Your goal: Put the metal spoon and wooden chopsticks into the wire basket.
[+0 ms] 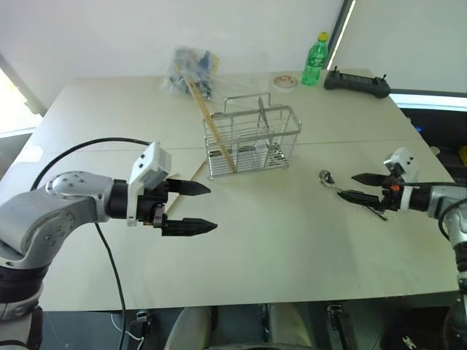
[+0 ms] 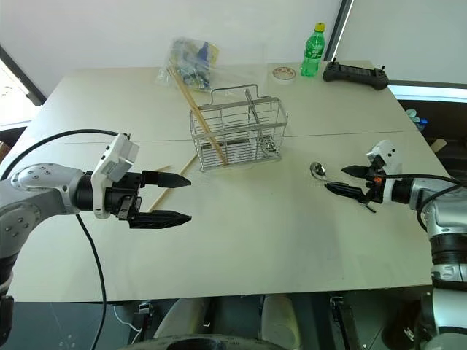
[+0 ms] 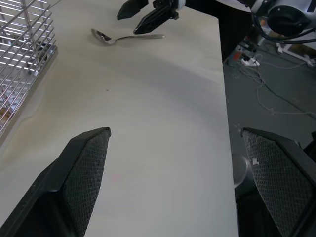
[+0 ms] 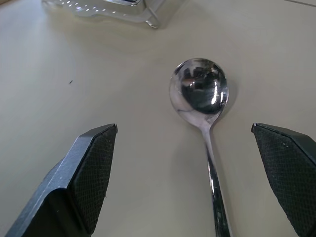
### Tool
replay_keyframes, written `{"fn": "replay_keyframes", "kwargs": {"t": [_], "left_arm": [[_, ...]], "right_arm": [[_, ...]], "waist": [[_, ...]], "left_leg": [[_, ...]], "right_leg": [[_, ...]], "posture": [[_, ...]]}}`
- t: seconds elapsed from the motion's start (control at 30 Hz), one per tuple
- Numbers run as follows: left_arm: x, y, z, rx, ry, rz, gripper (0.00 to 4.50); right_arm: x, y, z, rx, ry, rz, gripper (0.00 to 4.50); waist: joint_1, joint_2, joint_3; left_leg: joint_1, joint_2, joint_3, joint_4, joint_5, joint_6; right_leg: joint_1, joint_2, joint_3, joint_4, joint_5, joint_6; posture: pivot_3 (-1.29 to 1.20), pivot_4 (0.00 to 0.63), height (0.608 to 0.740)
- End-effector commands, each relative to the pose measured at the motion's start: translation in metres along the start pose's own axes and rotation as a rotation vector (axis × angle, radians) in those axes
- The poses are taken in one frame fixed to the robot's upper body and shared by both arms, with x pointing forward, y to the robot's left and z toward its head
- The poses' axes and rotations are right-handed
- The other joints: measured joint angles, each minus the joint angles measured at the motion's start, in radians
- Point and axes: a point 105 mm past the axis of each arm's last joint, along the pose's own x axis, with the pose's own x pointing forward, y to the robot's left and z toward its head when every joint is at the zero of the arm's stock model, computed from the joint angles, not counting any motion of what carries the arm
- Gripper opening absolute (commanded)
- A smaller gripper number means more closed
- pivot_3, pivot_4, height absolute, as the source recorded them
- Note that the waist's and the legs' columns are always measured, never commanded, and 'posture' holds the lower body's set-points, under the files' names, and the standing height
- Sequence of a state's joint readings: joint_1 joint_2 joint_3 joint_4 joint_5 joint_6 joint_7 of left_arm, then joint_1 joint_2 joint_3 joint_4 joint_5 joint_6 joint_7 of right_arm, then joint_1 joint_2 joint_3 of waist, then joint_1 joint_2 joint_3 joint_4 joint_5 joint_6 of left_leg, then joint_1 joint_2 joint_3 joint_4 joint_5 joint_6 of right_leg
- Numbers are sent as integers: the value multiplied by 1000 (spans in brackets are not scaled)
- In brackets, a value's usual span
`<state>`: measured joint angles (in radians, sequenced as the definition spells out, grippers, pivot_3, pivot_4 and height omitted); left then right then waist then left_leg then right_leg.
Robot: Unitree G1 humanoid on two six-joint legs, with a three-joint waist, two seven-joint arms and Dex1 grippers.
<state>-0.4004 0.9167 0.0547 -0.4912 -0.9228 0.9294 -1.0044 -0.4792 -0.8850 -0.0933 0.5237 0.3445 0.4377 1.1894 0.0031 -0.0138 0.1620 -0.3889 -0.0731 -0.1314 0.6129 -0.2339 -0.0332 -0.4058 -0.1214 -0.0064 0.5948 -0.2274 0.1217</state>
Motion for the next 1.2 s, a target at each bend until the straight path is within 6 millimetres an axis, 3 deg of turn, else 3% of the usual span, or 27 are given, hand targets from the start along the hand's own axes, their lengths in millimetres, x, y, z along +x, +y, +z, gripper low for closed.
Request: {"fn": "replay_keyframes", "kwargs": {"t": [0.03, 0.5, 0.6, 0.83, 0.87, 1.1, 1.2], "left_arm": [[-2, -1, 10, 61, -5, 4, 4459], [-4, 4, 22, 90, -34, 27, 4459], [-4, 4, 23, 93, -35, 27, 4500], [-3, 5, 25, 99, -39, 27, 4500], [-3, 5, 25, 100, -41, 27, 4500], [-1, 8, 29, 111, -53, 32, 4500], [-2, 10, 30, 117, -59, 41, 4500]], "right_arm": [[5, -4, -1, 24, 26, 0, 4500], [19, -10, -27, 30, 182, -17, 4500], [19, -7, -31, 15, 194, 6, 3672], [18, -7, -31, 17, 180, -4, 210], [17, -7, -31, 16, 180, -5, 37], [12, -13, -31, -1, 184, -51, 37], [7, -13, -13, -69, 119, -75, 37]], "waist": [[2, 0, 0], [-14, -2, -1], [-13, -2, -1], [-16, -2, -1], [-16, -3, -2], [-15, -3, -2], [-14, -3, -2]], "left_leg": [[0, 0, 0, 0, 0, 0], [3, 0, -1, 1, 0, 0], [3, 0, -1, 1, 0, 0], [3, 0, -1, 0, 0, 0], [3, 0, -1, 0, 0, 0], [4, 0, -1, 1, 0, 0], [4, 0, -1, 1, 0, 0]], "right_leg": [[0, 0, 0, 0, 0, 0], [3, 1, 1, 1, 0, 0], [4, 1, 1, 1, 1, 1], [3, 2, 1, 1, 2, 3], [3, 2, 1, 1, 2, 3], [4, 2, 1, 1, 2, 3], [4, 2, 1, 1, 2, 3]], "posture": [[0, 150, 719], [0, 150, 719], [0, 150, 719], [0, 150, 719], [0, 150, 719], [0, 150, 719], [0, 150, 719]]}}
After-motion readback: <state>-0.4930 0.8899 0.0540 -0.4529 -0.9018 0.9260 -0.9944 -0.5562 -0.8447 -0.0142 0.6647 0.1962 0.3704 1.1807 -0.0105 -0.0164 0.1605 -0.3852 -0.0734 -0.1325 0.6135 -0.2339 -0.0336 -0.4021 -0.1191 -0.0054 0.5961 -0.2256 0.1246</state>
